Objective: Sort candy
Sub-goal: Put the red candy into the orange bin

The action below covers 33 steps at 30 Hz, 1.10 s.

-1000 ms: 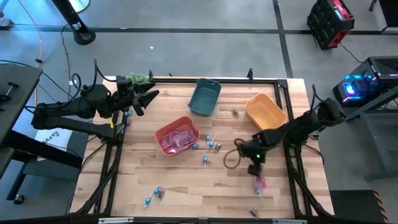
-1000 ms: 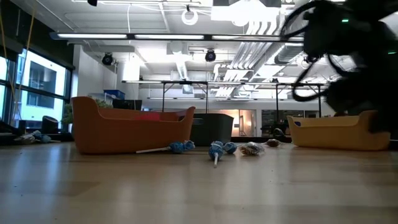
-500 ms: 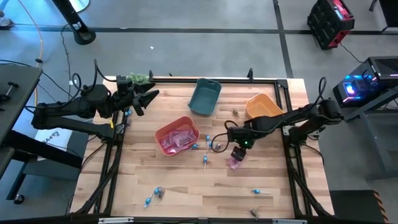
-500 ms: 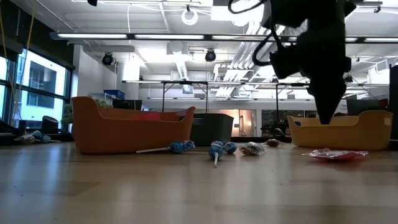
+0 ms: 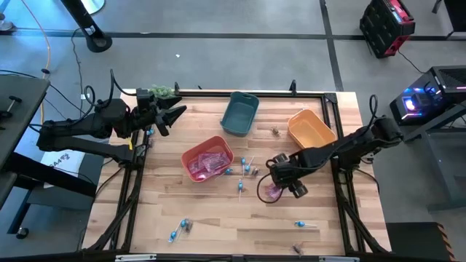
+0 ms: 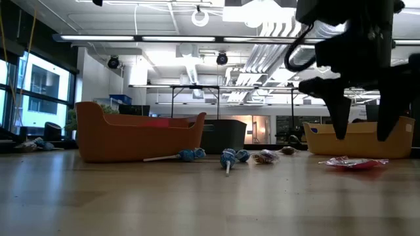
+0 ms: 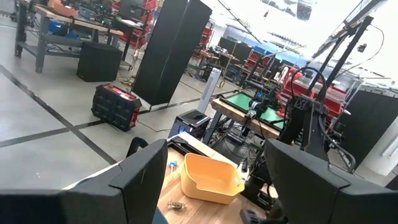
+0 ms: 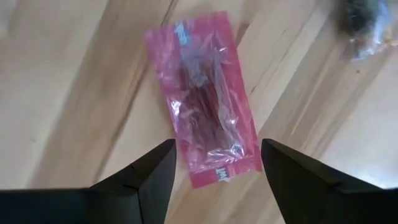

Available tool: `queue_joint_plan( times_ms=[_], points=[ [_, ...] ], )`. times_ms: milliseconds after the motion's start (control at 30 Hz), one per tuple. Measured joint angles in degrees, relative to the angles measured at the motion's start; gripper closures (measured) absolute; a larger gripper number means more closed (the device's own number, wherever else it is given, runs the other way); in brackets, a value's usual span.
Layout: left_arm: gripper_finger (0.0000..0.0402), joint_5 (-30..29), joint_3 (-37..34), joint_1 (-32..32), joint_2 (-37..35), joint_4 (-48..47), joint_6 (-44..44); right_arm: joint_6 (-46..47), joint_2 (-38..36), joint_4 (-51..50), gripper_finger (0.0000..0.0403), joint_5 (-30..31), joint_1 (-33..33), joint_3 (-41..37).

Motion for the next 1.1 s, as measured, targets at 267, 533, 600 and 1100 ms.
queue_joint_plan(
  times_ms=[267, 533, 600, 1100],
  points=[
    [0.0138, 0.0, 0.0, 0.0, 0.0, -0.2, 0.0, -2.1, 4.3, 7.6, 0.0172, 0.9, -0.1, -2.2],
    [0.0138, 0.0, 0.0, 0.0, 0.0, -0.2, 0.6, 0.1, 10.4, 8.6, 0.0186, 1.1, 1.0, -1.8],
    [0.0138, 0.0, 0.0, 0.0, 0.0, 0.0, 0.5, 1.9, 10.6, 8.8, 0.0220, 1.9, 1.0, -1.8],
    [0.0138, 4.3, 0.0, -0.1, -0.8, 31.2, 7.6, -0.9, 11.3, -2.0, 0.0391, 13.2, -7.3, 17.8]
  ],
)
